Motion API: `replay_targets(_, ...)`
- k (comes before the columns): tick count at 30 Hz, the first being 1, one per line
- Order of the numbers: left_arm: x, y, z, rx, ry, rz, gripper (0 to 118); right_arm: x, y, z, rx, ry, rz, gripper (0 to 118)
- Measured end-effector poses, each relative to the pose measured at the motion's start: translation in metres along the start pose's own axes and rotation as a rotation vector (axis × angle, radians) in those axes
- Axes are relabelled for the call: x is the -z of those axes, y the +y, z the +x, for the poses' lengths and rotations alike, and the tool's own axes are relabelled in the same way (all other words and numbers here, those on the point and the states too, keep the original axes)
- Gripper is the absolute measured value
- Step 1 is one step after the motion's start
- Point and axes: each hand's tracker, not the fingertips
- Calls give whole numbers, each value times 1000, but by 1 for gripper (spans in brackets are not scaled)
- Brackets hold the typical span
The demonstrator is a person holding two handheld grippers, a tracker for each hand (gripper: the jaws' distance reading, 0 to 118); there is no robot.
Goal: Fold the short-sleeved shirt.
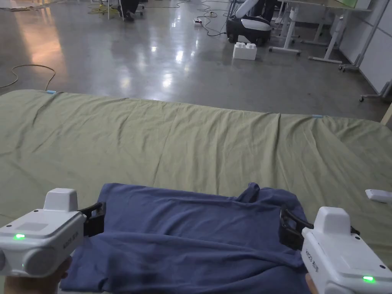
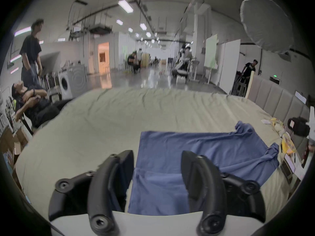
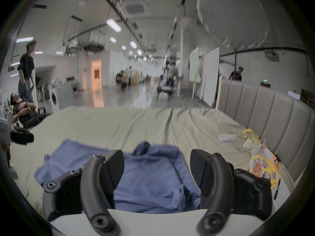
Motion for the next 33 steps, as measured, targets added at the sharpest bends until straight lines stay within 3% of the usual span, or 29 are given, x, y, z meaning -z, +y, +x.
replay_targets(1, -9, 0, 7, 10, 5, 48, 51, -9, 3, -6, 4, -19, 48, 82)
replay_targets(3, -26, 0, 20, 18, 2, 120, 27, -22, 7, -18, 3, -45, 104, 65)
replay_targets(5, -36, -2, 27, 9, 6, 171, 15, -36, 12, -26, -40, -66, 189, 27)
replay_targets(6, -43, -1, 31, 0, 7, 192, 8, -39, 9, -28, 4, -58, 172, 16)
replay_targets(9, -56, -4, 36, -1, 10, 238, 1, -52, 10, -31, 25, -54, 212, 5)
replay_targets(17, -59, -17, 11, 14, 39, 224, 0, -60, 10, -26, 21, -58, 232, 4)
replay_targets(23, -28, -45, -45, -83, 64, -81, 0, -61, 2, -15, 4, -57, 190, 4)
replay_targets(25, -21, -54, -49, -108, 39, -198, 8, -58, -2, -12, 1, -56, 166, 4)
replay_targets(28, -5, -67, -55, -141, 49, -348, 51, -57, -8, -9, 6, -58, 136, 4)
replay_targets(33, 20, -81, -51, -182, 53, -454, 67, -56, -18, -2, 2, -63, 100, 4)
